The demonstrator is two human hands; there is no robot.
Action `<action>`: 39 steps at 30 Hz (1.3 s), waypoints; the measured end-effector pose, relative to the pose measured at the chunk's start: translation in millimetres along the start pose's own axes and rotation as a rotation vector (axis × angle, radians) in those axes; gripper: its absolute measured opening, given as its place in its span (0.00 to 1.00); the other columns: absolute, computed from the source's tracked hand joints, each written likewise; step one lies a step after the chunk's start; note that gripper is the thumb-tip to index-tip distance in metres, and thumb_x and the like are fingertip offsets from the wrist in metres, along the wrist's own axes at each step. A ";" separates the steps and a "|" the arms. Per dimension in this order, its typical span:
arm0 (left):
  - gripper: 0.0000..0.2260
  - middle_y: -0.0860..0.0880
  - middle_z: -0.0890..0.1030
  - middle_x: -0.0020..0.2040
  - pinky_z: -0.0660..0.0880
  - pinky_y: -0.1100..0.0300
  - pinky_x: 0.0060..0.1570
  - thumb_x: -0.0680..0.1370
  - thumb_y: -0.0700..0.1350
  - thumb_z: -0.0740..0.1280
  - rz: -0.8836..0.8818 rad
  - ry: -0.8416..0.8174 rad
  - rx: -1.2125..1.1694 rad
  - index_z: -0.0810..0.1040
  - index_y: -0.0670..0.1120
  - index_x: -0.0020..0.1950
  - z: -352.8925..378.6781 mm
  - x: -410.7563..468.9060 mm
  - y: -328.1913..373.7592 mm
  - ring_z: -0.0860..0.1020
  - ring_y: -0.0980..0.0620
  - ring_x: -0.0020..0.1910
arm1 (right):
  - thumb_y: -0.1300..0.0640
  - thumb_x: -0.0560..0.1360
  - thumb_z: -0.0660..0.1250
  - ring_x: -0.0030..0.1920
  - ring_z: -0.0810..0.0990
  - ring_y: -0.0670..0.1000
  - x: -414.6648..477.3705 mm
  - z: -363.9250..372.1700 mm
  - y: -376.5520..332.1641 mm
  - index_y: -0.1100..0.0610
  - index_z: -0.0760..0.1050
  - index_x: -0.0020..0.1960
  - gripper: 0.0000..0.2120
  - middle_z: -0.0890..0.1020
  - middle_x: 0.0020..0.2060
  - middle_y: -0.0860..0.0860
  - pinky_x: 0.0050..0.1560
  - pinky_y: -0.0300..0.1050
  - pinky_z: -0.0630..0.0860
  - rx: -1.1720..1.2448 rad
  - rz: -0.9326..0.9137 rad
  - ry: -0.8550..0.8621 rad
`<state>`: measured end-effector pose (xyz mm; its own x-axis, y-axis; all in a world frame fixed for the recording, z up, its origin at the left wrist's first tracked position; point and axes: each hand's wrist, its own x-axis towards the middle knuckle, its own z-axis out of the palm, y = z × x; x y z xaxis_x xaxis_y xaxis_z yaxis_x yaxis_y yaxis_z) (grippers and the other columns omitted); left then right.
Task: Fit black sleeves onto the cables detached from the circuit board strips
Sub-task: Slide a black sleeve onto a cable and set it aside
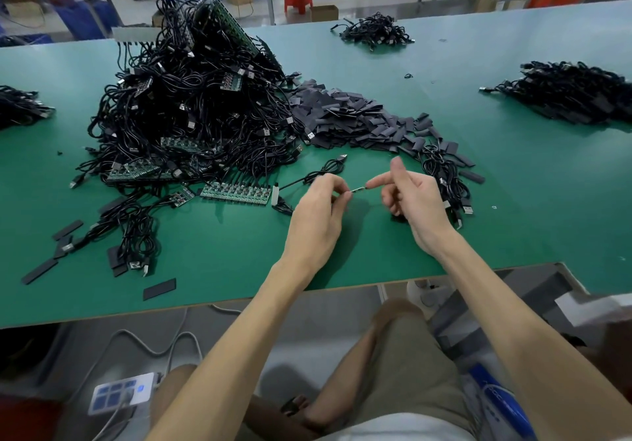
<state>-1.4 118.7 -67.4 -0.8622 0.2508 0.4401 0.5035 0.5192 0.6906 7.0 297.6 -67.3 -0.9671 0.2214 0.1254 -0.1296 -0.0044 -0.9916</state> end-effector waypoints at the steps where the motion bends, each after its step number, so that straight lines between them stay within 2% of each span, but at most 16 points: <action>1: 0.01 0.55 0.77 0.46 0.76 0.47 0.48 0.83 0.44 0.65 0.000 -0.049 0.017 0.73 0.49 0.53 0.8 -0.7 0.4 0.77 0.53 0.43 | 0.39 0.83 0.59 0.27 0.71 0.47 0.6 -1.2 -0.4 0.56 0.85 0.41 0.27 0.76 0.26 0.50 0.28 0.37 0.65 0.053 0.007 0.027; 3: 0.04 0.55 0.75 0.48 0.76 0.47 0.46 0.84 0.44 0.63 0.104 -0.120 0.108 0.73 0.50 0.58 3.5 -3.4 2.3 0.75 0.52 0.43 | 0.39 0.83 0.57 0.27 0.71 0.48 1.0 -2.8 -1.2 0.54 0.83 0.39 0.27 0.76 0.26 0.51 0.28 0.39 0.65 0.167 0.005 0.101; 5: 0.12 0.51 0.74 0.51 0.75 0.49 0.44 0.83 0.41 0.62 0.226 -0.198 0.231 0.73 0.52 0.66 6.1 -5.1 5.1 0.74 0.49 0.44 | 0.39 0.83 0.56 0.27 0.72 0.49 1.1 -3.7 -1.5 0.53 0.81 0.37 0.26 0.76 0.26 0.52 0.28 0.40 0.66 0.233 -0.023 0.185; 8: 0.25 0.48 0.70 0.50 0.71 0.52 0.45 0.79 0.35 0.62 0.355 -0.325 0.434 0.73 0.57 0.72 9.2 -4.8 6.4 0.71 0.47 0.46 | 0.41 0.84 0.56 0.28 0.73 0.50 1.2 -3.9 -0.4 0.52 0.81 0.38 0.25 0.77 0.27 0.53 0.29 0.40 0.68 0.236 -0.076 0.247; 11: 0.32 0.48 0.65 0.51 0.66 0.54 0.47 0.78 0.36 0.59 0.374 -0.426 0.554 0.64 0.62 0.78 10.8 -3.1 6.8 0.66 0.48 0.49 | 0.42 0.84 0.56 0.29 0.73 0.49 1.6 -2.9 0.6 0.55 0.80 0.41 0.24 0.78 0.28 0.52 0.29 0.39 0.69 0.218 -0.101 0.239; 15: 0.32 0.48 0.61 0.51 0.63 0.52 0.46 0.79 0.39 0.56 0.352 -0.491 0.629 0.58 0.62 0.81 16.0 -0.1 9.6 0.66 0.46 0.50 | 0.42 0.84 0.55 0.29 0.74 0.49 2.6 -4.0 2.9 0.57 0.80 0.43 0.24 0.79 0.29 0.52 0.30 0.39 0.69 0.199 -0.107 0.208; 19: 0.30 0.48 0.60 0.50 0.61 0.52 0.45 0.78 0.39 0.58 0.258 -0.385 0.624 0.64 0.58 0.79 21.9 -6.8 14.7 0.69 0.44 0.51 | 0.45 0.85 0.56 0.33 0.76 0.49 3.3 -6.4 5.3 0.58 0.79 0.46 0.21 0.80 0.32 0.52 0.33 0.40 0.71 0.153 -0.122 0.226; 22: 0.26 0.48 0.62 0.50 0.65 0.52 0.45 0.76 0.37 0.61 0.139 -0.277 0.580 0.70 0.53 0.74 20.2 -9.1 11.7 0.70 0.43 0.48 | 0.52 0.83 0.64 0.39 0.79 0.44 5.2 -6.1 8.1 0.55 0.80 0.50 0.09 0.82 0.37 0.47 0.39 0.37 0.73 -0.008 -0.122 0.227; 23: 0.26 0.48 0.62 0.49 0.66 0.51 0.45 0.76 0.36 0.60 0.126 -0.267 0.562 0.70 0.52 0.73 19.2 -9.0 10.6 0.70 0.43 0.47 | 0.54 0.81 0.67 0.42 0.80 0.42 5.4 -4.7 8.9 0.54 0.80 0.52 0.05 0.83 0.40 0.45 0.42 0.35 0.74 -0.111 -0.122 0.181; 24: 0.26 0.48 0.61 0.49 0.65 0.52 0.43 0.75 0.35 0.60 0.126 -0.262 0.547 0.71 0.51 0.72 18.3 -9.1 9.7 0.69 0.44 0.45 | 0.55 0.80 0.70 0.47 0.80 0.41 5.4 -2.6 10.2 0.54 0.80 0.55 0.05 0.83 0.44 0.45 0.46 0.35 0.75 -0.242 -0.126 0.113; 27: 0.26 0.48 0.61 0.48 0.60 0.53 0.41 0.74 0.32 0.60 0.125 -0.231 0.490 0.72 0.48 0.71 16.6 -9.5 7.5 0.63 0.46 0.40 | 0.54 0.79 0.71 0.62 0.75 0.52 5.3 2.2 12.5 0.52 0.81 0.60 0.10 0.82 0.54 0.49 0.62 0.47 0.74 -0.585 -0.126 -0.067; 29: 0.28 0.47 0.63 0.49 0.62 0.54 0.40 0.75 0.32 0.59 0.084 -0.216 0.433 0.72 0.51 0.72 16.3 -9.3 6.9 0.65 0.45 0.40 | 0.55 0.80 0.70 0.65 0.74 0.56 3.5 1.8 8.6 0.52 0.82 0.59 0.08 0.81 0.56 0.50 0.67 0.53 0.71 -0.606 -0.119 -0.059; 31: 0.28 0.48 0.65 0.50 0.67 0.53 0.39 0.77 0.32 0.58 0.009 -0.177 0.338 0.72 0.54 0.74 14.7 -7.8 5.6 0.70 0.44 0.39 | 0.57 0.80 0.70 0.65 0.73 0.57 2.8 -0.3 6.5 0.53 0.82 0.60 0.09 0.81 0.56 0.51 0.69 0.52 0.69 -0.619 -0.117 -0.054; 34: 0.25 0.49 0.67 0.51 0.73 0.53 0.44 0.81 0.35 0.58 -0.131 -0.093 0.115 0.74 0.56 0.74 10.2 -1.8 -1.8 0.73 0.47 0.41 | 0.57 0.77 0.73 0.67 0.68 0.55 1.4 2.2 7.0 0.55 0.81 0.64 0.15 0.80 0.60 0.52 0.67 0.41 0.62 -0.801 -0.119 -0.093; 36: 0.23 0.50 0.69 0.49 0.73 0.59 0.46 0.82 0.36 0.60 -0.163 -0.060 -0.036 0.75 0.56 0.73 4.9 0.8 -6.5 0.74 0.51 0.40 | 0.56 0.77 0.74 0.66 0.67 0.55 1.6 3.5 6.9 0.56 0.81 0.64 0.16 0.79 0.62 0.53 0.65 0.39 0.60 -0.830 -0.119 -0.082; 39: 0.21 0.50 0.74 0.48 0.74 0.65 0.47 0.81 0.37 0.68 -0.170 -0.050 -0.206 0.78 0.55 0.71 -2.2 1.7 -8.0 0.79 0.51 0.36 | 0.56 0.77 0.75 0.65 0.67 0.54 1.2 2.8 6.4 0.56 0.83 0.60 0.13 0.79 0.59 0.52 0.63 0.39 0.61 -0.814 -0.120 -0.051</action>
<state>-6.8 113.2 -71.0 -0.9344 0.2171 0.2823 0.3474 0.3811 0.8568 4.4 295.1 -73.5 -0.9680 0.1313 0.2138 -0.0519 0.7287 -0.6829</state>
